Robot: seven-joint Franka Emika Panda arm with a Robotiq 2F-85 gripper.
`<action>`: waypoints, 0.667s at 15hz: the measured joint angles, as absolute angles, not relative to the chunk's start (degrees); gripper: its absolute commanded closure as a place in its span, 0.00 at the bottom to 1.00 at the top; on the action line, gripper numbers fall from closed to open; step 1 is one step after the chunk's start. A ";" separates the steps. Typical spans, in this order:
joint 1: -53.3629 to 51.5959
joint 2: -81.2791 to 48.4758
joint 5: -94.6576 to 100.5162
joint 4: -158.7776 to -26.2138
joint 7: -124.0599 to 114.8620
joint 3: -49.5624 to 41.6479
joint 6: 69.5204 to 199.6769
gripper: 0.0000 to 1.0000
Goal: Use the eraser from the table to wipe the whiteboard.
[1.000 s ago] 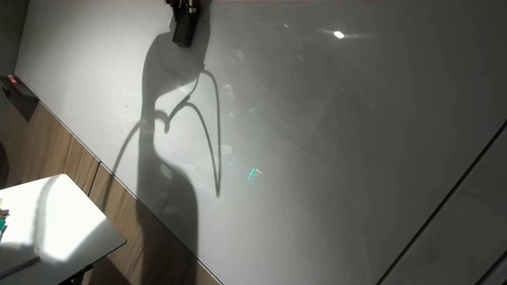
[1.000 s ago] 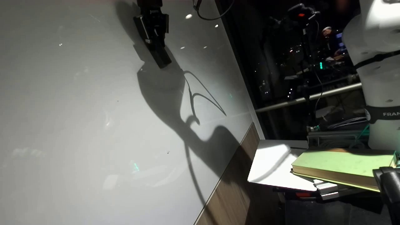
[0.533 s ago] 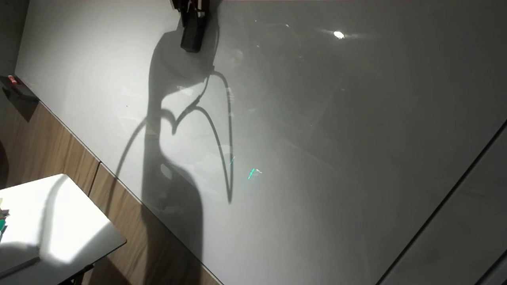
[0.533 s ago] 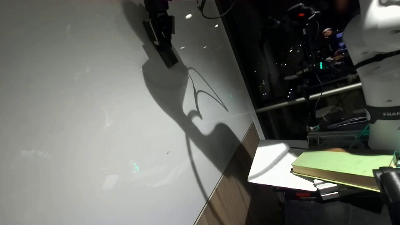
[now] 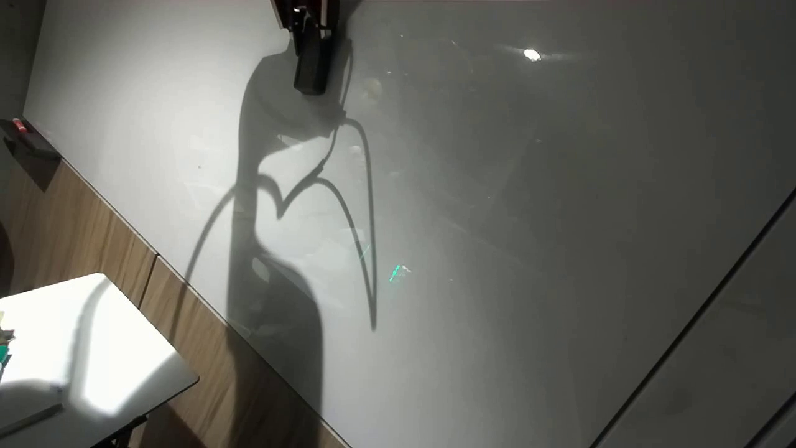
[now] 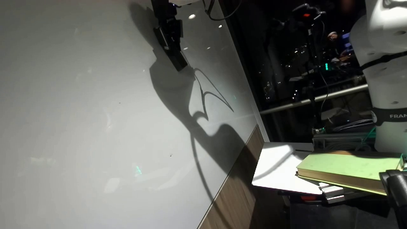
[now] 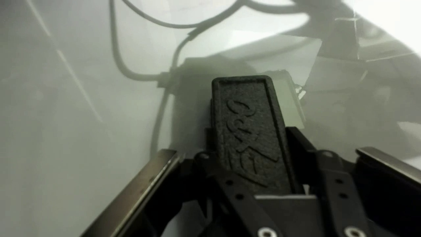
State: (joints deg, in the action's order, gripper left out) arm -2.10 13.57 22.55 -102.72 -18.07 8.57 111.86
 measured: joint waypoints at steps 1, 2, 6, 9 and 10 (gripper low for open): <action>-1.85 13.57 23.13 -103.16 -18.07 8.54 111.86 0.71; -1.60 13.55 23.52 -103.65 -18.07 8.42 111.88 0.71; -1.19 13.23 22.86 -106.94 -18.73 7.53 112.85 0.71; -3.18 12.41 18.79 -113.47 -22.51 9.32 117.62 0.71; -4.23 11.90 17.70 -115.87 -24.12 10.46 119.29 0.71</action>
